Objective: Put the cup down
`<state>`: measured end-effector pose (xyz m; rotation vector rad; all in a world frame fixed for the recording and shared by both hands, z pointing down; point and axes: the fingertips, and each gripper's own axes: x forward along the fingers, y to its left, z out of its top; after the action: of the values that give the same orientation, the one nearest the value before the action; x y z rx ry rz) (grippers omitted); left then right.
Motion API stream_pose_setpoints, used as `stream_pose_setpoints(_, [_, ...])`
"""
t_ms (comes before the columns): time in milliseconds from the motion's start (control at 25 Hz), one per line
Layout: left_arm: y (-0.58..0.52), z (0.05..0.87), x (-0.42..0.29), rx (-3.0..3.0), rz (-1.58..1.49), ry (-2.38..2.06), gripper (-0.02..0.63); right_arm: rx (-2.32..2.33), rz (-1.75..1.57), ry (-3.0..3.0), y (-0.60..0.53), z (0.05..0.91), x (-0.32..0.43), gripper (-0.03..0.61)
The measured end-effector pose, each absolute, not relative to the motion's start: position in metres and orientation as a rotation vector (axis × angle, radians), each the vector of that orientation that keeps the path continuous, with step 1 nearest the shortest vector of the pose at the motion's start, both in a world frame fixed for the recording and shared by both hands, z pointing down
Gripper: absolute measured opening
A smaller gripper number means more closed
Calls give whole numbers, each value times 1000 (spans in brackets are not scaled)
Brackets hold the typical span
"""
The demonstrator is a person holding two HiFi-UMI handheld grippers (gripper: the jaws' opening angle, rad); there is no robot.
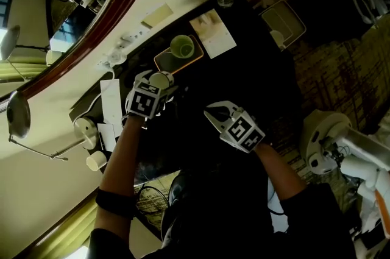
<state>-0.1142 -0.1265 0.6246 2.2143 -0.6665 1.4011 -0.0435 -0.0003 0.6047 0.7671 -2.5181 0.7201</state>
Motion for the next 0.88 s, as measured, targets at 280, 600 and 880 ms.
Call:
stream_pose_setpoints(280, [-163, 626, -109, 2236, 1433, -596, 405, 674, 706, -2546, 2, 602, -70, 0])
stream_pose_setpoints(600, [-196, 636, -109, 2252, 1465, -585, 405, 677, 718, -2553, 1, 603, -73, 0])
stream_pose_setpoints(880, [-203, 648, -106, 2250, 1448, -584, 405, 694, 727, -2543, 2, 606, -68, 0])
